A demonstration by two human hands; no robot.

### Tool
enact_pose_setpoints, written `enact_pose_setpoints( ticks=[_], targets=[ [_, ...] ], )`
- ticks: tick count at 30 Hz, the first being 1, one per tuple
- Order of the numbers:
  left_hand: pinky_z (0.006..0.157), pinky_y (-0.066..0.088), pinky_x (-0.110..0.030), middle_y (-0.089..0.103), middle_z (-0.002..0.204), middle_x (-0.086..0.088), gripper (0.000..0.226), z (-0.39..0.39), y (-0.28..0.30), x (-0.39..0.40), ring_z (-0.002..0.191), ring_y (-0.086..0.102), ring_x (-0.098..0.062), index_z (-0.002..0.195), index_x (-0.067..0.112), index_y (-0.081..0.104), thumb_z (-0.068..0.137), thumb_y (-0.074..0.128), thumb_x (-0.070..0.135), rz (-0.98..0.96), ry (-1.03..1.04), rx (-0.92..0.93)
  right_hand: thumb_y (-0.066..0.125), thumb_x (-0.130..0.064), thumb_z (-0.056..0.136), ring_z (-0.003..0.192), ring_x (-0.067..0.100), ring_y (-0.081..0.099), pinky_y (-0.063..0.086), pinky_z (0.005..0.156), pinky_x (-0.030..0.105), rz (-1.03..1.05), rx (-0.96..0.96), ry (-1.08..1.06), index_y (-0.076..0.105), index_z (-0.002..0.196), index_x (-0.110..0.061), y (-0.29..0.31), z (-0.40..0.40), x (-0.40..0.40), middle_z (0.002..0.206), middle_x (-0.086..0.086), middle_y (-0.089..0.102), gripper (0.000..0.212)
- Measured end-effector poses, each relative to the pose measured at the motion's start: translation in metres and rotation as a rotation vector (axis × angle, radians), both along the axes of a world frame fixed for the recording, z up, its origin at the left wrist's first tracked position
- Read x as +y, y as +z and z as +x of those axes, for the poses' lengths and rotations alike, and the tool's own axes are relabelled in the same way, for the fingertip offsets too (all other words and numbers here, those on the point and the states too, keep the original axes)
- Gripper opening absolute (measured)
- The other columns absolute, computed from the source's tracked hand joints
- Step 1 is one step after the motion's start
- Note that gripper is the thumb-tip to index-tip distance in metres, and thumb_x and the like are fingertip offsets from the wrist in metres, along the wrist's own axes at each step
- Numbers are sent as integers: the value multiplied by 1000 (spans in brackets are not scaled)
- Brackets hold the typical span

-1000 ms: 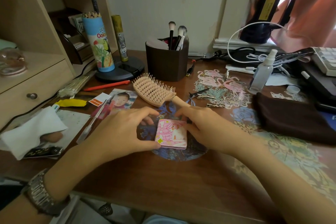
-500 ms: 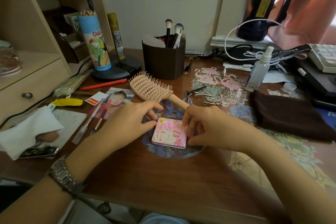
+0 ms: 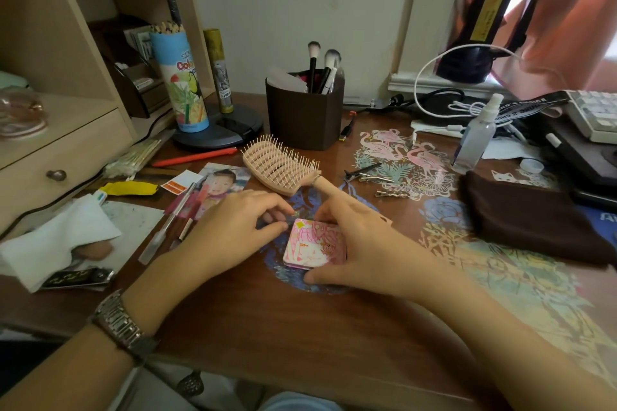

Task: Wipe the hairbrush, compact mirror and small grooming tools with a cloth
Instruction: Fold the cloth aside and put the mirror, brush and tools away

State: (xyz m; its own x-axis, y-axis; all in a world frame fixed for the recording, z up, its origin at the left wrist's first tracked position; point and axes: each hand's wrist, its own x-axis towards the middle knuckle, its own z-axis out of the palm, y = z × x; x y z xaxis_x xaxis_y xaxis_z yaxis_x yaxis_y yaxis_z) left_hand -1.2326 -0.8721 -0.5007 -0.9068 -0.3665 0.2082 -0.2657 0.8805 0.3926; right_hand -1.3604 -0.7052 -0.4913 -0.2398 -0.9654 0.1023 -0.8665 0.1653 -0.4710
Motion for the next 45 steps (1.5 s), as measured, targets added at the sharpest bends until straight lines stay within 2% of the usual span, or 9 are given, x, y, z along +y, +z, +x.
enact_pose_setpoints(
  ticks=[3, 7, 11, 16, 22, 27, 32, 36, 45],
  targets=[
    [75, 47, -17, 61, 96, 15, 23, 0, 0, 0, 86, 56, 3, 110, 29, 65, 87, 63, 25, -5, -7, -3, 76, -51, 69, 111, 6, 46, 45, 93, 33, -12, 10, -15, 38, 130, -18, 0, 0, -1, 127, -12, 42, 79],
    [75, 48, -20, 59, 94, 17, 24, -1, -1, 0, 86, 54, 3, 111, 29, 64, 87, 63, 27, -15, 3, 3, 78, -47, 68, 105, 3, 45, 41, 85, 21, -47, 6, -32, 43, 112, -22, 2, 1, 0, 117, -17, 40, 62],
    [76, 47, -20, 57, 96, 16, 24, -2, -1, 2, 87, 52, 2, 112, 32, 62, 88, 61, 28, -46, 9, -20, 80, -45, 66, 95, 1, 46, 37, 73, 12, -86, -26, -34, 36, 113, -31, 5, 2, 2, 105, -16, 49, 66],
    [76, 47, -20, 55, 98, 15, 23, -4, 4, 3, 88, 51, 0, 111, 33, 62, 89, 61, 30, -55, -6, -72, 80, -46, 64, 86, 6, 52, 36, 63, 17, -139, -54, -55, 42, 103, -28, 14, -5, 9, 101, -12, 55, 58],
    [76, 50, -21, 60, 100, 17, 19, -13, 16, 6, 87, 54, 3, 106, 36, 64, 88, 59, 37, -96, -29, -71, 83, -41, 62, 96, 8, 57, 49, 78, 30, -170, -69, -105, 46, 103, -26, 34, -29, 14, 104, -12, 58, 57],
    [71, 48, -21, 57, 92, 24, 12, -30, 32, 9, 85, 53, 4, 99, 42, 63, 88, 58, 41, -104, -41, 51, 84, -38, 63, 101, 1, 54, 47, 84, 21, -160, -46, -152, 49, 107, -27, 55, -60, 19, 108, -15, 56, 57],
    [84, 45, -27, 59, 101, 20, 17, -56, 42, 9, 95, 49, 1, 102, 38, 65, 89, 56, 41, -104, -46, 106, 86, -40, 60, 101, 7, 57, 49, 89, 28, -154, 19, -201, 48, 105, -28, 65, -101, 10, 108, -12, 59, 60],
    [85, 37, -21, 57, 100, 21, 15, -73, 36, 4, 97, 46, 2, 102, 39, 63, 90, 55, 40, -116, -17, 125, 86, -38, 62, 103, 9, 57, 48, 88, 27, -146, 59, -219, 49, 106, -27, 65, -132, -2, 109, -10, 60, 59],
    [84, 47, -30, 62, 94, 17, 18, -89, 7, -8, 93, 53, -3, 93, 30, 71, 83, 60, 40, -86, 50, 213, 85, -37, 61, 104, 14, 57, 49, 86, 30, -124, 28, -243, 51, 109, -20, 30, -183, -52, 109, -5, 58, 61]
  ],
)
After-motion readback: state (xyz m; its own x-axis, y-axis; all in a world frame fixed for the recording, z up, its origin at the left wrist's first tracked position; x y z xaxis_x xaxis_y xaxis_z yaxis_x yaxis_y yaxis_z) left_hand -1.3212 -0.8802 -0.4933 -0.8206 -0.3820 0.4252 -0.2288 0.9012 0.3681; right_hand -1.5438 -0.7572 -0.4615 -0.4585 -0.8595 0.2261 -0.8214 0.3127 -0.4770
